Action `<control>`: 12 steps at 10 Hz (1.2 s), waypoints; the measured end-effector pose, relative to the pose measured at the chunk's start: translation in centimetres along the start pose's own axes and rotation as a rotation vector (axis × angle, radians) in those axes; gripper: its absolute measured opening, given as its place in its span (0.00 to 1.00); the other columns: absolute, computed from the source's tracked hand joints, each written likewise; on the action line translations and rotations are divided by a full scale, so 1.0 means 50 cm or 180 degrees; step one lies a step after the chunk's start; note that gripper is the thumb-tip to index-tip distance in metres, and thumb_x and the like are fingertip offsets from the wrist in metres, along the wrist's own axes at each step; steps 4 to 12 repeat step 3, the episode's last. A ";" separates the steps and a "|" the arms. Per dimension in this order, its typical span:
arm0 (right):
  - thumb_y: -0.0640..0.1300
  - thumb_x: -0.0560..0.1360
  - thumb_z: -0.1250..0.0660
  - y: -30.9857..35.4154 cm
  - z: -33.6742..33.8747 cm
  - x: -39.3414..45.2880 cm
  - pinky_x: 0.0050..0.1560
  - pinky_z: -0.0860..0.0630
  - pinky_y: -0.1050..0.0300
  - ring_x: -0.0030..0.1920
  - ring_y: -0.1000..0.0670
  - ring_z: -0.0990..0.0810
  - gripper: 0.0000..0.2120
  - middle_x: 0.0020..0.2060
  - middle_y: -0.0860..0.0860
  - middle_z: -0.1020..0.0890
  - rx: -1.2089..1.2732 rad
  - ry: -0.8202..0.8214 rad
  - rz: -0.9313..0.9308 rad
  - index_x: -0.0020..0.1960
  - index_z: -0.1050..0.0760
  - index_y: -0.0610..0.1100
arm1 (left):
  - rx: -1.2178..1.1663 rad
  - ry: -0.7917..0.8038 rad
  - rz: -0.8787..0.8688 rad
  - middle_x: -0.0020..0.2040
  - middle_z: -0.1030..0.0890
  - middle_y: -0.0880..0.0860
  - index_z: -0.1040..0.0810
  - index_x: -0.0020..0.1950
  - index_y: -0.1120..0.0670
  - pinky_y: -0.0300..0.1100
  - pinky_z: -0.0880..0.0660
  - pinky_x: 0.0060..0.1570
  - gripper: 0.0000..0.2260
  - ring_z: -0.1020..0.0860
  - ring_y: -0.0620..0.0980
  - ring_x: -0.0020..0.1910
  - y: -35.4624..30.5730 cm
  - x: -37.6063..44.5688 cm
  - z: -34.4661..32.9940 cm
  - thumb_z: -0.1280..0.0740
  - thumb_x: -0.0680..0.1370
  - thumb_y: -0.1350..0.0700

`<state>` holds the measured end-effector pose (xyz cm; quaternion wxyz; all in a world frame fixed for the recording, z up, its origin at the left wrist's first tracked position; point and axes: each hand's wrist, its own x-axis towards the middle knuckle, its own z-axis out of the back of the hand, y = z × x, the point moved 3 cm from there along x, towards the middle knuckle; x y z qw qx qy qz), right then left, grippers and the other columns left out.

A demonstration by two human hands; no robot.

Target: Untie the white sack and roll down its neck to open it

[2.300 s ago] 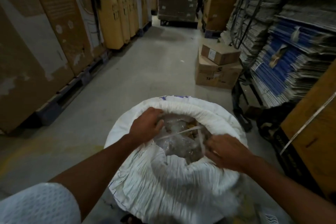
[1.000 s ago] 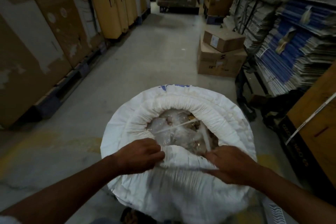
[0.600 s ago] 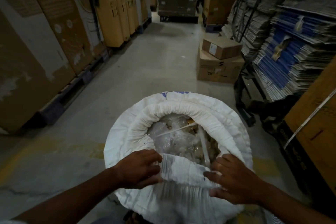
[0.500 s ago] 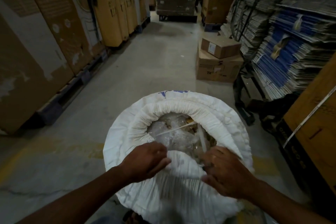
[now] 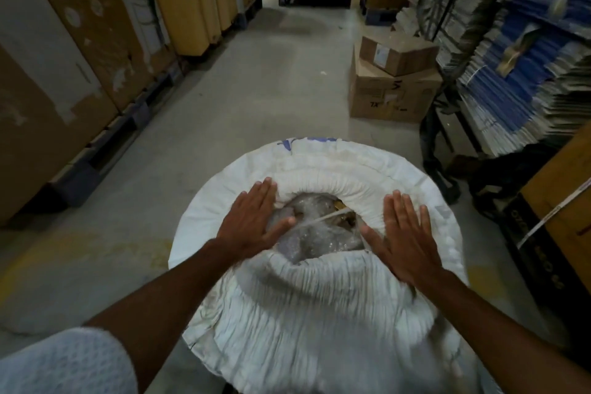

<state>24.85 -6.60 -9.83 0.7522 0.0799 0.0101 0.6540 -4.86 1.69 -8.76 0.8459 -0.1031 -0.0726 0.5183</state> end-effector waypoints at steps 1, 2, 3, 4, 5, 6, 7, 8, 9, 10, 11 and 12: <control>0.73 0.74 0.67 0.015 -0.017 0.027 0.78 0.58 0.40 0.80 0.44 0.49 0.49 0.79 0.40 0.45 -0.0125 -0.0134 -0.0073 0.80 0.47 0.38 | -0.0001 -0.0247 -0.0029 0.78 0.35 0.58 0.40 0.78 0.57 0.54 0.41 0.76 0.45 0.36 0.56 0.76 -0.010 0.035 -0.016 0.57 0.74 0.25; 0.68 0.79 0.58 0.058 0.038 0.085 0.79 0.59 0.43 0.80 0.43 0.48 0.43 0.78 0.38 0.42 0.0017 -0.0587 -0.0065 0.79 0.45 0.36 | -0.0158 -0.1382 0.0132 0.54 0.21 0.56 0.26 0.60 0.56 0.51 0.28 0.55 0.26 0.23 0.57 0.52 -0.029 0.082 0.043 0.46 0.80 0.36; 0.61 0.82 0.51 0.111 0.097 0.127 0.80 0.54 0.44 0.79 0.44 0.42 0.35 0.76 0.38 0.36 0.0162 -0.0928 0.0148 0.76 0.39 0.34 | -0.0292 -0.1763 0.0247 0.48 0.22 0.55 0.24 0.55 0.55 0.51 0.29 0.51 0.16 0.24 0.56 0.47 -0.050 0.106 0.099 0.43 0.82 0.44; 0.61 0.82 0.51 0.111 0.097 0.127 0.80 0.54 0.44 0.79 0.44 0.42 0.35 0.76 0.38 0.36 0.0162 -0.0928 0.0148 0.76 0.39 0.34 | -0.0292 -0.1763 0.0247 0.48 0.22 0.55 0.24 0.55 0.55 0.51 0.29 0.51 0.16 0.24 0.56 0.47 -0.050 0.106 0.099 0.43 0.82 0.44; 0.61 0.82 0.51 0.111 0.097 0.127 0.80 0.54 0.44 0.79 0.44 0.42 0.35 0.76 0.38 0.36 0.0162 -0.0928 0.0148 0.76 0.39 0.34 | -0.0292 -0.1763 0.0247 0.48 0.22 0.55 0.24 0.55 0.55 0.51 0.29 0.51 0.16 0.24 0.56 0.47 -0.050 0.106 0.099 0.43 0.82 0.44; 0.61 0.82 0.51 0.111 0.097 0.127 0.80 0.54 0.44 0.79 0.44 0.42 0.35 0.76 0.38 0.36 0.0162 -0.0928 0.0148 0.76 0.39 0.34 | -0.0292 -0.1763 0.0247 0.48 0.22 0.55 0.24 0.55 0.55 0.51 0.29 0.51 0.16 0.24 0.56 0.47 -0.050 0.106 0.099 0.43 0.82 0.44; 0.61 0.82 0.51 0.111 0.097 0.127 0.80 0.54 0.44 0.79 0.44 0.42 0.35 0.76 0.38 0.36 0.0162 -0.0928 0.0148 0.76 0.39 0.34 | -0.0292 -0.1763 0.0247 0.48 0.22 0.55 0.24 0.55 0.55 0.51 0.29 0.51 0.16 0.24 0.56 0.47 -0.050 0.106 0.099 0.43 0.82 0.44; 0.61 0.82 0.51 0.111 0.097 0.127 0.80 0.54 0.44 0.79 0.44 0.42 0.35 0.76 0.38 0.36 0.0162 -0.0928 0.0148 0.76 0.39 0.34 | -0.0292 -0.1763 0.0247 0.48 0.22 0.55 0.24 0.55 0.55 0.51 0.29 0.51 0.16 0.24 0.56 0.47 -0.050 0.106 0.099 0.43 0.82 0.44; 0.61 0.82 0.51 0.111 0.097 0.127 0.80 0.54 0.44 0.79 0.44 0.42 0.35 0.76 0.38 0.36 0.0162 -0.0928 0.0148 0.76 0.39 0.34 | -0.0292 -0.1763 0.0247 0.48 0.22 0.55 0.24 0.55 0.55 0.51 0.29 0.51 0.16 0.24 0.56 0.47 -0.050 0.106 0.099 0.43 0.82 0.44; 0.61 0.82 0.51 0.111 0.097 0.127 0.80 0.54 0.44 0.79 0.44 0.42 0.35 0.76 0.38 0.36 0.0162 -0.0928 0.0148 0.76 0.39 0.34 | -0.0292 -0.1763 0.0247 0.48 0.22 0.55 0.24 0.55 0.55 0.51 0.29 0.51 0.16 0.24 0.56 0.47 -0.050 0.106 0.099 0.43 0.82 0.44; 0.61 0.82 0.51 0.111 0.097 0.127 0.80 0.54 0.44 0.79 0.44 0.42 0.35 0.76 0.38 0.36 0.0162 -0.0928 0.0148 0.76 0.39 0.34 | -0.0292 -0.1763 0.0247 0.48 0.22 0.55 0.24 0.55 0.55 0.51 0.29 0.51 0.16 0.24 0.56 0.47 -0.050 0.106 0.099 0.43 0.82 0.44; 0.61 0.82 0.51 0.111 0.097 0.127 0.80 0.54 0.44 0.79 0.44 0.42 0.35 0.76 0.38 0.36 0.0162 -0.0928 0.0148 0.76 0.39 0.34 | -0.0292 -0.1763 0.0247 0.48 0.22 0.55 0.24 0.55 0.55 0.51 0.29 0.51 0.16 0.24 0.56 0.47 -0.050 0.106 0.099 0.43 0.82 0.44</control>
